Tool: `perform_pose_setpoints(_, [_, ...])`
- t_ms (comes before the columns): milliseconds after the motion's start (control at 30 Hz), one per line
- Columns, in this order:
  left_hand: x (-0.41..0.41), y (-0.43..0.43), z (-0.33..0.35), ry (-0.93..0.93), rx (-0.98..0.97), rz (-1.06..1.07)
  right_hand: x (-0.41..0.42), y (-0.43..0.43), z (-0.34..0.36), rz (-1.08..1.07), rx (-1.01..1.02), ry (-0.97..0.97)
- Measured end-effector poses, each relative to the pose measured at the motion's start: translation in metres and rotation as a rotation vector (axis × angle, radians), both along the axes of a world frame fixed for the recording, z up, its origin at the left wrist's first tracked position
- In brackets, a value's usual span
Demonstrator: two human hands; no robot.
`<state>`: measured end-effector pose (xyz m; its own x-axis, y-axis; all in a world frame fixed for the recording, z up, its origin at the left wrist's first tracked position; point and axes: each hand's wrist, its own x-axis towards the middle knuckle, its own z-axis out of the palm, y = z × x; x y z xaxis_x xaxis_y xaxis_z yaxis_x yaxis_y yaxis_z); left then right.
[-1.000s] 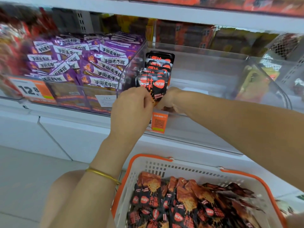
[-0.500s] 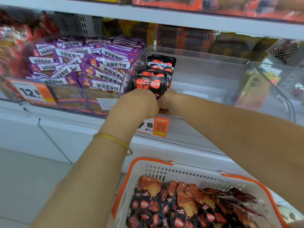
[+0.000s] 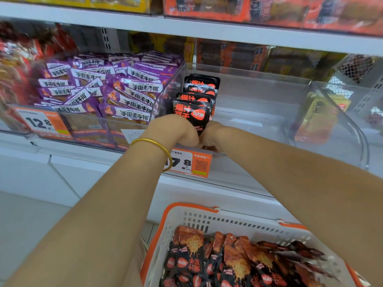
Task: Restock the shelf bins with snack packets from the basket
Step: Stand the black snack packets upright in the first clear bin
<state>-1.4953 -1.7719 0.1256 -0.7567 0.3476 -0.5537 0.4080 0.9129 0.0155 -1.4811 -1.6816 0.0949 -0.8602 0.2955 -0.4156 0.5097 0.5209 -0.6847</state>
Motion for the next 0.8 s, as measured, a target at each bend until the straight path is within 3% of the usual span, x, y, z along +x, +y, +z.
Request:
perform_pose_setpoints(67, [-0.001,0.001,-0.003,-0.009,0.025,0.009,-0.002,0.003,-0.004,0.063,0.023,-0.015])
perform_pose_setpoints(333, [0.0,-0.002,-0.001,-0.004,0.082,-0.006,-0.014,0.003,-0.013,-0.007,-0.172,-0.03])
perform_pose_setpoints(533, [0.004,-0.004,-0.002,0.078,0.133,0.011,-0.011,0.003,-0.011,-0.044,-0.198,0.016])
perform_pose_setpoints(667, [0.011,-0.005,0.003,0.093,0.188,0.023,-0.013,0.001,-0.012,0.011,-0.027,0.107])
perform_pose_setpoints(800, [0.013,-0.004,0.007,0.125,0.182,0.046,-0.011,0.0,-0.009,0.117,0.186,0.076])
